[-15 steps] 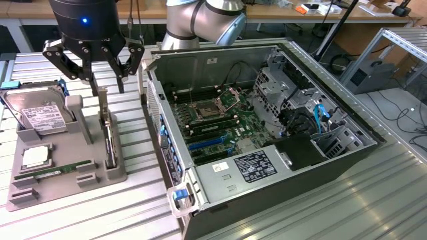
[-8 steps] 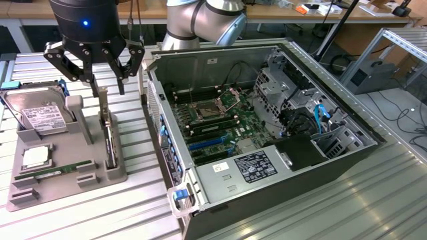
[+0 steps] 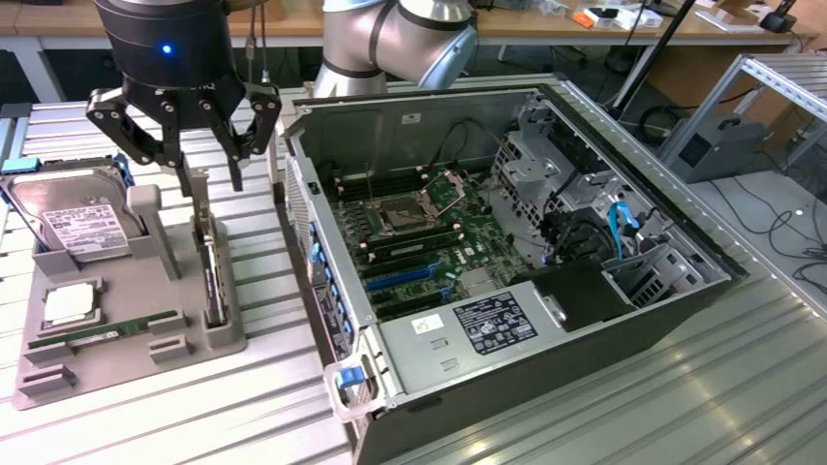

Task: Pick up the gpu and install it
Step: 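Pick up the gpu and move the gpu toward the slot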

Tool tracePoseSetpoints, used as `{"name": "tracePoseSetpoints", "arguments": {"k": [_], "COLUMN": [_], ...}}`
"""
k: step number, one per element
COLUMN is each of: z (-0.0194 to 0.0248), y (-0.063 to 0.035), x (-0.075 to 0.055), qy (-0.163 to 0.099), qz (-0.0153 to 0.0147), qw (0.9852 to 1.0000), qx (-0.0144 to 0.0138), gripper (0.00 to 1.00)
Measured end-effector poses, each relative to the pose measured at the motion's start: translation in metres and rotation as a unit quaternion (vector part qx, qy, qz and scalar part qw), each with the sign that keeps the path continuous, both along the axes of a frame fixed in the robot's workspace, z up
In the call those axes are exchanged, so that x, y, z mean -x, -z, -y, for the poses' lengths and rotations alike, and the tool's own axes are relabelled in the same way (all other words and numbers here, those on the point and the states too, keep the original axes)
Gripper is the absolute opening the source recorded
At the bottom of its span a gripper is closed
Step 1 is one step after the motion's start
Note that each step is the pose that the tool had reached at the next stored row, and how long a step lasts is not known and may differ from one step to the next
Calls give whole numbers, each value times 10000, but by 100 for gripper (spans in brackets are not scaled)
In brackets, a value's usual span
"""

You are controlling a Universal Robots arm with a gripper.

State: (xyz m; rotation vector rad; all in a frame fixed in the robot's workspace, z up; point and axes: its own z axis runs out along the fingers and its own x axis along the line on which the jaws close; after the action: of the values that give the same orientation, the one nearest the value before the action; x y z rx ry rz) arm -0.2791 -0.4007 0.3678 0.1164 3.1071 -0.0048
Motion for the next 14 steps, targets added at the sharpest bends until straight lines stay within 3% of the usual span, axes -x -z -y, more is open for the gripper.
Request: {"name": "tracePoseSetpoints", "arguments": {"k": [1, 14], "z": [0, 0], "y": [10, 138], "x": [-1, 1], "qy": [0, 0], "qz": [-1, 0], "qw": [10000, 10000], "qx": [21, 22], "gripper": [48, 48]}}
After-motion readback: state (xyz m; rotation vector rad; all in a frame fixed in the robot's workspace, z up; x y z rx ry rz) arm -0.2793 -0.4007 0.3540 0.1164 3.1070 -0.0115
